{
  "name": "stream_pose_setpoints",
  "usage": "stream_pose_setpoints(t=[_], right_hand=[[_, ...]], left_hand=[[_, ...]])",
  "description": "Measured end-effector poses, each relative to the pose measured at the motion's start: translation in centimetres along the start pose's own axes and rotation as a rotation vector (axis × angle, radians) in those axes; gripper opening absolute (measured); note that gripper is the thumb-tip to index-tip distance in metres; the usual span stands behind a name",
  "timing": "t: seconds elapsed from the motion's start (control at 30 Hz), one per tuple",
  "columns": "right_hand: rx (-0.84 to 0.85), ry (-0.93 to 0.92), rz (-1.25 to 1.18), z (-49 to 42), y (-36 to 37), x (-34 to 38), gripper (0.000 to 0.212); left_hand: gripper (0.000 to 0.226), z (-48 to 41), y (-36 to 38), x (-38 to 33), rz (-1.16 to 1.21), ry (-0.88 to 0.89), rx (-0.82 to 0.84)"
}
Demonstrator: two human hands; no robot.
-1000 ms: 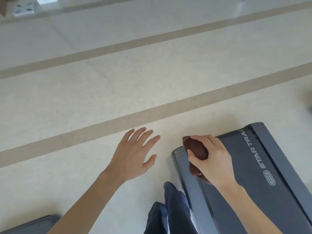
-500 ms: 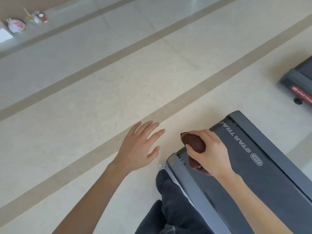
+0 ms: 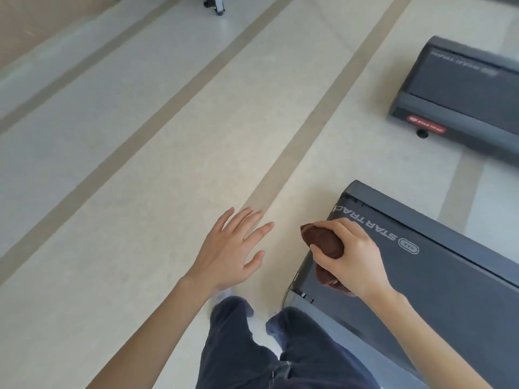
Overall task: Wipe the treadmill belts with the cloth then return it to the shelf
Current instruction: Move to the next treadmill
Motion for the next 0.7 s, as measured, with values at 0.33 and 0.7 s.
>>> stream_pose_setpoints(t=[0.33, 0.7], right_hand=[[-0.204, 0.371, -0.059, -5.5, 5.4, 6.1, 0.030], [-0.404, 0.681, -0.047, -8.4, 7.3, 7.6, 0.031]], left_hand=[[0.049, -7.3, -3.2, 12.7, 0.032, 0.336, 0.087], [0.049, -17.7, -3.8, 16.8, -0.005, 0.730, 0.168]])
Point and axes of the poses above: each hand's wrist, its own z-axis away from the middle knuckle, its own y-axis out of the palm, x = y × z, the point moved 2 cm from there along -z, towards the middle knuckle, and after that the axes turned 6 degrees about z, right-handed, at the moved point
